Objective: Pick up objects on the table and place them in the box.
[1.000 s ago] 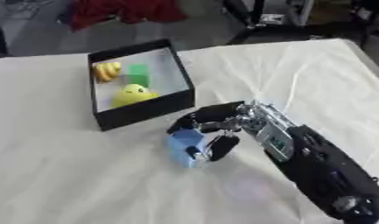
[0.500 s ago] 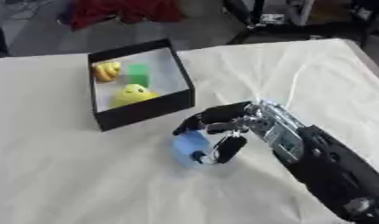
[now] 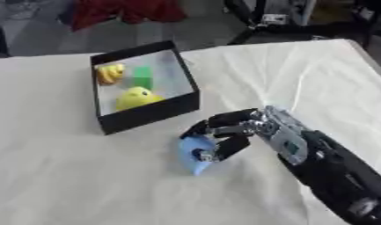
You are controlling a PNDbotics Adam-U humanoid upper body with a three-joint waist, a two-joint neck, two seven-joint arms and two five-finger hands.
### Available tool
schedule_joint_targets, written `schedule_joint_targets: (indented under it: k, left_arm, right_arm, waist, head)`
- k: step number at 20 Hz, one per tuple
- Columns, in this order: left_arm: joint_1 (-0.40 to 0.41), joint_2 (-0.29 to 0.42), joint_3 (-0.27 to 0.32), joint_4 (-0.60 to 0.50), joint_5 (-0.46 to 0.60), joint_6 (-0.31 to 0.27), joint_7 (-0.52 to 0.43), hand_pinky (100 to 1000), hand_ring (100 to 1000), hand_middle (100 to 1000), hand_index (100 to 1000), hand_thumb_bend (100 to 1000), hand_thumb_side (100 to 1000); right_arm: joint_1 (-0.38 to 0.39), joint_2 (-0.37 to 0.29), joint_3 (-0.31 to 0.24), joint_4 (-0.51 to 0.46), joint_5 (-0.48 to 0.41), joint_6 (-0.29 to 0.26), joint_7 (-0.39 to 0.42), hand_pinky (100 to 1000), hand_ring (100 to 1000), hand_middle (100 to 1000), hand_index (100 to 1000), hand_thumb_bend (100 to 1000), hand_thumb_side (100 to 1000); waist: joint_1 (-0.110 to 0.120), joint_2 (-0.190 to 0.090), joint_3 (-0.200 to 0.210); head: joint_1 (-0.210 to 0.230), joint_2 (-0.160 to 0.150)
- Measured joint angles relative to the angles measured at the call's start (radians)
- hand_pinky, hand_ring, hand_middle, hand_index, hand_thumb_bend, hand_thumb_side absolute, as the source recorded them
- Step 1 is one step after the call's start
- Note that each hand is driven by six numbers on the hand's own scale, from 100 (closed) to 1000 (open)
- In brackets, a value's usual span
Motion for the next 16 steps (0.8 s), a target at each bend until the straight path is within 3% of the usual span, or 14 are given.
schedule_joint_targets:
  k: [16]
  left_arm:
    - [0.000, 0.000, 0.000, 0.000, 0.000, 0.000, 0.000, 664, 581, 594, 807, 797, 685]
  right_arm:
    - [-0.001, -0.006, 0.006, 0.022, -0.164, 0.046, 0.046, 908, 911, 952, 1000, 100, 1000]
  waist:
    - [0.000, 0.000, 0.002]
  head:
    - [0.000, 0.000]
